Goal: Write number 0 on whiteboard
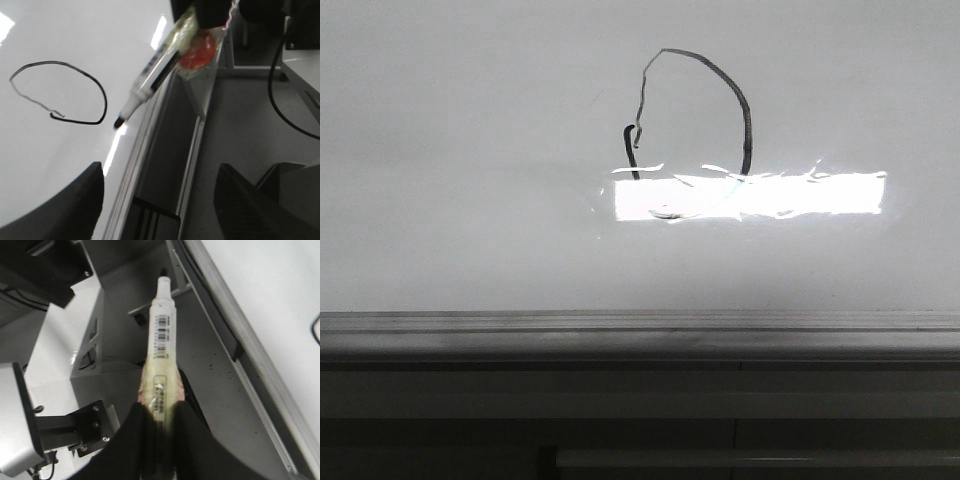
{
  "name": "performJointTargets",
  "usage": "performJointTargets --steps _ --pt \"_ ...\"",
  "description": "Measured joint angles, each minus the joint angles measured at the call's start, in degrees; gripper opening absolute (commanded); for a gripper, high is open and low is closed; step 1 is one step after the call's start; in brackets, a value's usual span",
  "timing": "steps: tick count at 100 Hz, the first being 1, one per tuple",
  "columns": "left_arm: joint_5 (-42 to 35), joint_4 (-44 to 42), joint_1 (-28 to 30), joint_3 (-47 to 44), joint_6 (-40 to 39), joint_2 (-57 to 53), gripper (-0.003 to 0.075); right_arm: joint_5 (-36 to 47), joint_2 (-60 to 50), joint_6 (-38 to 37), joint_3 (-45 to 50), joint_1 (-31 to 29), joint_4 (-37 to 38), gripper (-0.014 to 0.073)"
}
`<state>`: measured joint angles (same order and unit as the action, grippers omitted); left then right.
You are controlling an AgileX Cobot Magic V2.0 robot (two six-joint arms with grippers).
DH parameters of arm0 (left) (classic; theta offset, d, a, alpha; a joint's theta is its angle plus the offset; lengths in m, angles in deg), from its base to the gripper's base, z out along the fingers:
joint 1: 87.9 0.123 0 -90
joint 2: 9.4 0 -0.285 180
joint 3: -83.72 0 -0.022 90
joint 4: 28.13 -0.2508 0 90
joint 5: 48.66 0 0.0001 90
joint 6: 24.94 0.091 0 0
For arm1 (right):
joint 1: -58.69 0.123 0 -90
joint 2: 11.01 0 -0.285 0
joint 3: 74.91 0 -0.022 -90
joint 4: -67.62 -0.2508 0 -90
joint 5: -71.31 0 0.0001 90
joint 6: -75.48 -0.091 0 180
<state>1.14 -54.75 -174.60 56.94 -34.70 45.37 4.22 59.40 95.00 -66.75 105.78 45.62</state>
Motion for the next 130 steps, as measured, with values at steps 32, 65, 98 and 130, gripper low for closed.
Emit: performJointTargets --steps 32,65,98,130 --pt "1.64 0.67 -3.29 5.67 1.53 2.91 0.0439 0.81 3.49 7.32 0.11 0.0 -8.94 -0.0059" --pt "5.33 1.92 -3.29 5.69 1.62 7.05 0.0439 1.27 3.49 10.54 0.11 0.0 -13.42 -0.0059" --pt "5.84 1.07 -3.44 6.07 1.62 9.42 0.0439 1.06 3.49 12.27 0.11 0.0 -15.15 -0.0059" --pt "5.84 1.42 -3.44 7.99 1.62 9.52 0.0326 0.0 5.18 12.27 0.11 0.0 -14.18 -0.0059"
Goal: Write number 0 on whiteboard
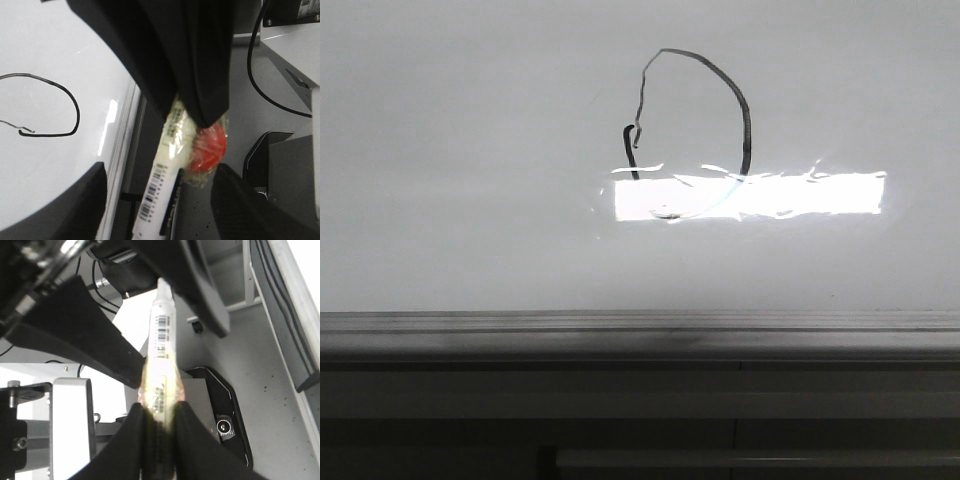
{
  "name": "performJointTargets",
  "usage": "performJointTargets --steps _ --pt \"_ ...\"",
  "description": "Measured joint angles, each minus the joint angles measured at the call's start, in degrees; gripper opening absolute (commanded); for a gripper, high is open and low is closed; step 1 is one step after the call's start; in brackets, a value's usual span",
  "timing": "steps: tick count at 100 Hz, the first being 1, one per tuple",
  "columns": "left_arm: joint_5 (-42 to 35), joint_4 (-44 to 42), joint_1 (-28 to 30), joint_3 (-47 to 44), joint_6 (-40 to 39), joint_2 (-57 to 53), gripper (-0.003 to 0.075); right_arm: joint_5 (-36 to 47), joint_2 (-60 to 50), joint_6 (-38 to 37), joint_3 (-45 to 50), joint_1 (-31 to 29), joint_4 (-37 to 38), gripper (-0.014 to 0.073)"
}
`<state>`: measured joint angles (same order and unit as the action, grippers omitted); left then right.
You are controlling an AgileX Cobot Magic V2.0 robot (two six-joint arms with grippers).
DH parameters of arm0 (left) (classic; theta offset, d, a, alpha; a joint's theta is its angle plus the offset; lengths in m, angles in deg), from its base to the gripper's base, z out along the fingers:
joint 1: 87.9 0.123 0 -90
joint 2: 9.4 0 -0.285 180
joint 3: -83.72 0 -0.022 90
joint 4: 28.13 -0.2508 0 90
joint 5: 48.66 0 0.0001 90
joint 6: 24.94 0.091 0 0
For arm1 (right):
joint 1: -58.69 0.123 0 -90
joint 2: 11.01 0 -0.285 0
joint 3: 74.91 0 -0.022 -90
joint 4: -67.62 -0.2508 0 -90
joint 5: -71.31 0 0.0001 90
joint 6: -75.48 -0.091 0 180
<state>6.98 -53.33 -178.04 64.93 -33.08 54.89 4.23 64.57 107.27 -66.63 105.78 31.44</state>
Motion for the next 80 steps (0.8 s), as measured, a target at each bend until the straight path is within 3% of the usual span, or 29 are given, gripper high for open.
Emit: performJointTargets --steps 27,65,72,80 --pt "0.89 0.87 -0.04 0.0 0.28 0.0 -0.002 -0.14 1.19 0.26 0.11 0.0 0.43 -0.0059" --pt "1.47 1.43 -0.27 0.04 0.91 0.02 -0.0019 0.2 1.19 0.97 0.11 0.0 0.32 -0.005" --pt "1.61 1.31 -0.27 0.04 0.91 0.02 -0.0019 0.54 1.19 0.99 0.11 0.0 0.32 0.0001" --pt "1.84 1.08 -0.27 0.04 0.91 0.02 -0.0019 1.33 1.19 0.99 0.11 0.0 0.32 0.0143"
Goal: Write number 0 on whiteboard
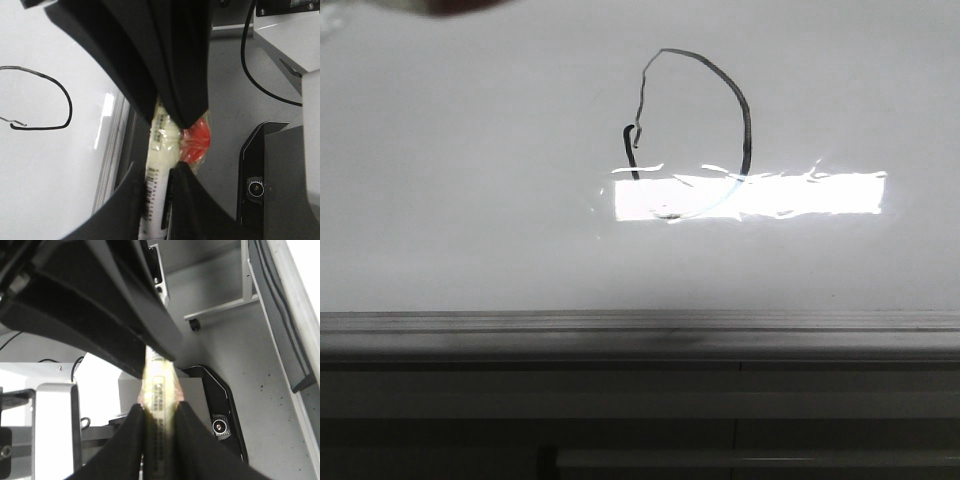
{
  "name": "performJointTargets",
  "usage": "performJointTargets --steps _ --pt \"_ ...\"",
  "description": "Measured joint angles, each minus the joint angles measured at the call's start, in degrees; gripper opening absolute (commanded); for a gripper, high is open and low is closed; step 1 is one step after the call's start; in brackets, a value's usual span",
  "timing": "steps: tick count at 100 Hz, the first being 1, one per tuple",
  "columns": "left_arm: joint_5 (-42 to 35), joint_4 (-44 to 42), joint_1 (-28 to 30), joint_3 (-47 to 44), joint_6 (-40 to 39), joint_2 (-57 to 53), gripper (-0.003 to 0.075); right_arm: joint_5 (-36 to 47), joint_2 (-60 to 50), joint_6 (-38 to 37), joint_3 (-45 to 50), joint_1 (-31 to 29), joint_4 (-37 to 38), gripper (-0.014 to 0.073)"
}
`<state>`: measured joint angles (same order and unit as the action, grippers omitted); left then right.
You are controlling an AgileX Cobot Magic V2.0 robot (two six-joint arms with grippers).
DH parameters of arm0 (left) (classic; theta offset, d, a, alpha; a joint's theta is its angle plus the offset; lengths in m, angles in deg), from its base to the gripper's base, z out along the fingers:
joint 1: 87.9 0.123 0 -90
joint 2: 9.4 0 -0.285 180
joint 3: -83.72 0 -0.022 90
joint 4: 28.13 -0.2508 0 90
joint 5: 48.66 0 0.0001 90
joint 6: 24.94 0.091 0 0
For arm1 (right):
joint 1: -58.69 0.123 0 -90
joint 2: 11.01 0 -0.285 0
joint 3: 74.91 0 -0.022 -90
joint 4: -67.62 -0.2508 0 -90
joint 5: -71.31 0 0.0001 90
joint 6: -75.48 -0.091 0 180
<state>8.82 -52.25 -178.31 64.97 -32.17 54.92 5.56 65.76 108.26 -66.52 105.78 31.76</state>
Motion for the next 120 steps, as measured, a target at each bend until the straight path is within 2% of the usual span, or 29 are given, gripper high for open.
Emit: performJointTargets --steps 7,16,20,43,48,55,66,77,88,96,110,120 --pt "0.41 -0.34 0.0 0.09 -0.1 0.0 -0.002 0.93 0.0 0.0 0.0 0.0 0.0 0.0292" --pt "0.92 -0.95 0.0 0.09 -0.3 0.0 -0.002 2.44 0.0 -0.1 -0.65 0.0 -0.47 0.0435" --pt "0.96 -1.09 0.0 0.09 -0.35 0.0 -0.002 3.52 0.0 -0.1 -1.09 0.0 -0.47 0.0457" --pt "2.56 -4.54 0.19 0.09 -3.94 0.0 -0.002 9.76 -4.09 -0.1 -1.8 0.0 3.06 0.0449" --pt "3.53 -6.64 0.19 0.09 -6.62 0.0 -0.002 10.68 -5.7 -0.1 -1.8 0.0 5.02 0.042" --pt "4.26 -10.25 0.19 0.09 -11.14 -0.28 -0.002 11.38 -8.34 -0.1 -1.8 0.0 7.97 0.0334" --pt "4.89 -18.72 0.19 0.09 -21.09 -2.21 -0.002 11.8 -13.4 -1.52 -1.8 0.0 13.06 0.012" --pt "6.53 -30.93 0.19 -0.44 -36.54 -4.95 -0.002 13.23 -18.77 -4.83 -1.67 0.0 17.62 -0.0078" --pt "8.93 -41.99 0.22 -2.3 -51.87 -7.3 -0.002 15.3 -25.17 -6.05 0.91 0.0 20.0 -0.0066" --pt "9.68 -47.88 0.91 -3.66 -59.48 -8.23 -0.002 16.67 -30.03 -6.67 3.86 0.0 20.23 -0.0066" --pt "9.64 -51.07 4.08 -4.73 -68.85 -7.87 -0.002 18.73 -36.01 -9.15 11.37 0.0 20.36 -0.0066" --pt "8.23 -51.18 8.75 -4.76 -75.22 -6.92 -0.002 21.08 -38.84 -11.52 17.33 0.0 20.38 -0.0066"
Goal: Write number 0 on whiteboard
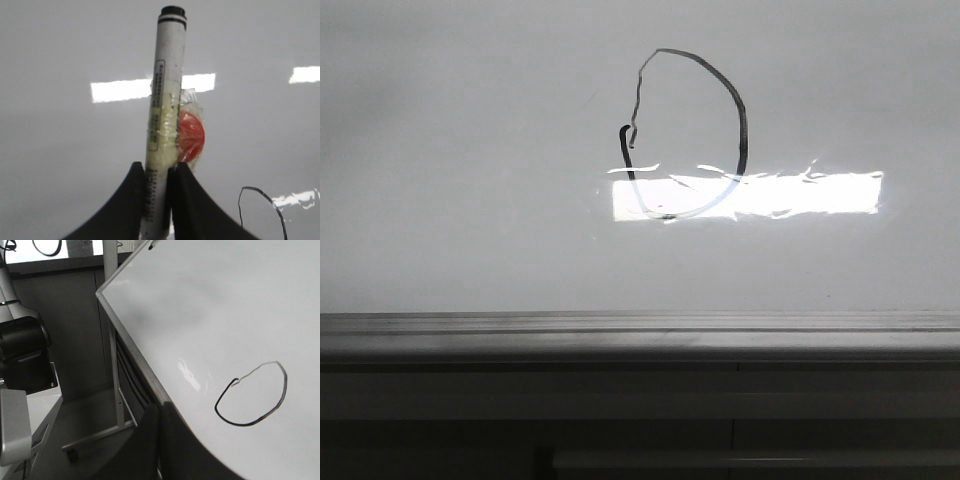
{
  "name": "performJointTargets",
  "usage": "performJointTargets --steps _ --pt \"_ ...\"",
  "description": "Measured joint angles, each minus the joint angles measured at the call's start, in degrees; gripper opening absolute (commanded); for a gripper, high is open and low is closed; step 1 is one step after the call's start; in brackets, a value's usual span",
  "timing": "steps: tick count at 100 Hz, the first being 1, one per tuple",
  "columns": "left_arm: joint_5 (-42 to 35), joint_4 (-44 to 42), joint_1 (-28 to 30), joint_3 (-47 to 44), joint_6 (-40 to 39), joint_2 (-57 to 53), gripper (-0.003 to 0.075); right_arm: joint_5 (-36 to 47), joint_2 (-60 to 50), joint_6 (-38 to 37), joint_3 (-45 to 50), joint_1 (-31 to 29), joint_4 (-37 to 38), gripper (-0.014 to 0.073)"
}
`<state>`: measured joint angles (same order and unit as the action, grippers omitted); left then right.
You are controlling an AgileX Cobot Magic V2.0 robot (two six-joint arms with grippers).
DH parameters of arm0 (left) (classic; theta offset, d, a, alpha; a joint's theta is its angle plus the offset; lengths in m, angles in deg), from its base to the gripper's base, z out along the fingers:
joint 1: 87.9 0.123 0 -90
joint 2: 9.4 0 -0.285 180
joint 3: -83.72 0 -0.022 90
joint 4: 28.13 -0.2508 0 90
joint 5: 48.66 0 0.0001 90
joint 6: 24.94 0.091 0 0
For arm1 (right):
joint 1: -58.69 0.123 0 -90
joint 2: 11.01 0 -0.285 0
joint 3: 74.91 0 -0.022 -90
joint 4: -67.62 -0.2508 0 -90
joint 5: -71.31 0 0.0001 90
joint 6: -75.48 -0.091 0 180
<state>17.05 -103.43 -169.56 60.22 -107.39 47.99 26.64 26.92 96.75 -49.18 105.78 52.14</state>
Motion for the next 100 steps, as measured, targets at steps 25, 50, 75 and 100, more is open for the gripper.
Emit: performJointTargets --steps 25,50,75,100 --pt "-15.14 6.62 11.81 -1.16 -4.71 3.98 -0.002 5.92 -2.16 -3.42 7.37 0.0 0.1 -0.0066" --pt "-27.48 9.54 16.6 -8.33 -11.07 10.53 -0.002 7.82 -2.26 -3.86 7.93 0.0 0.0 -0.0066" --pt "-28.25 6.27 17.73 -14.24 -20.51 13.91 -0.002 7.9 -2.26 -3.86 7.93 0.0 0.0 -0.0066" --pt "-28.14 1.71 20.76 -15.38 -24.81 17.81 -0.002 8.06 -2.26 -3.9 7.93 0.0 -0.33 -0.0066"
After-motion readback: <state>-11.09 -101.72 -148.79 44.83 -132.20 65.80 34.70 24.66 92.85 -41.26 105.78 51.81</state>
